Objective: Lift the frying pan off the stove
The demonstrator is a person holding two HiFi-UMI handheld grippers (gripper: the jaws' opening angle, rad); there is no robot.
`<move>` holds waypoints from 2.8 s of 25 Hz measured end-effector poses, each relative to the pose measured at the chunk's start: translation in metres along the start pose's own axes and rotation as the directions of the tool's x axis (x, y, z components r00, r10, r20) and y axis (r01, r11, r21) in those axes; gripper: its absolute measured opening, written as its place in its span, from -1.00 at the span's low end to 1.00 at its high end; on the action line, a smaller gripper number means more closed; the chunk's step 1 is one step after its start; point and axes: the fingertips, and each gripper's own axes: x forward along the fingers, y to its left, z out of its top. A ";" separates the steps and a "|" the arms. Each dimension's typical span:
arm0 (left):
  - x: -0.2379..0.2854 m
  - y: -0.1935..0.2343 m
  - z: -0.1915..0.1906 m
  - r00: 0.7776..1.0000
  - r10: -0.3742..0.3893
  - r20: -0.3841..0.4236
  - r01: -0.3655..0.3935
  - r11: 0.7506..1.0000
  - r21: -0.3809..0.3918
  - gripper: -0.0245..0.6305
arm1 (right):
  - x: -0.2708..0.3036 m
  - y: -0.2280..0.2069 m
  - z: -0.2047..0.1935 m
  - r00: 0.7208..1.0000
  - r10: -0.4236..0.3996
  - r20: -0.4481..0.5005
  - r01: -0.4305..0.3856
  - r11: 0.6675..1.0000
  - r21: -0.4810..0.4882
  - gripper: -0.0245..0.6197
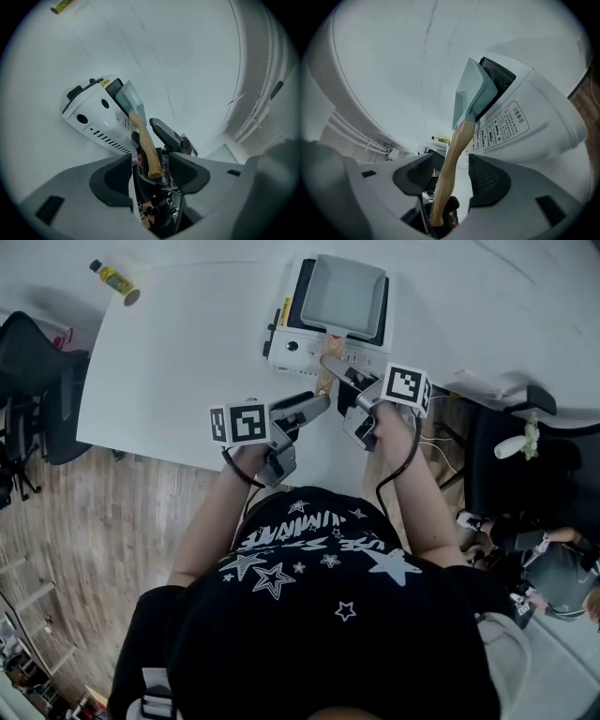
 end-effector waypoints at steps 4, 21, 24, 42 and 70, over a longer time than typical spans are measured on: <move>0.007 0.001 0.004 1.000 -0.019 -0.016 0.019 0.999 -0.027 -0.22 | 0.006 -0.001 0.004 1.000 0.023 0.003 -0.023 0.999 0.034 -0.22; 0.019 -0.003 -0.002 0.995 -0.062 -0.073 0.061 0.998 -0.026 -0.58 | 0.010 -0.001 0.006 0.995 0.098 0.026 -0.100 0.993 0.063 -0.53; 0.018 -0.003 -0.003 0.995 -0.071 -0.063 0.068 0.997 -0.045 -0.60 | 0.010 -0.001 0.005 0.995 0.097 0.017 -0.098 0.994 0.052 -0.53; 0.009 -0.014 -0.003 0.996 -0.080 -0.024 0.079 0.996 -0.036 -0.60 | 0.008 0.016 -0.002 0.989 0.144 0.027 -0.144 0.990 -0.011 -0.52; -0.120 -0.100 -0.129 0.990 -0.132 0.053 0.126 0.987 0.100 -0.60 | -0.065 0.112 -0.166 0.972 0.236 0.003 -0.233 0.959 -0.161 -0.51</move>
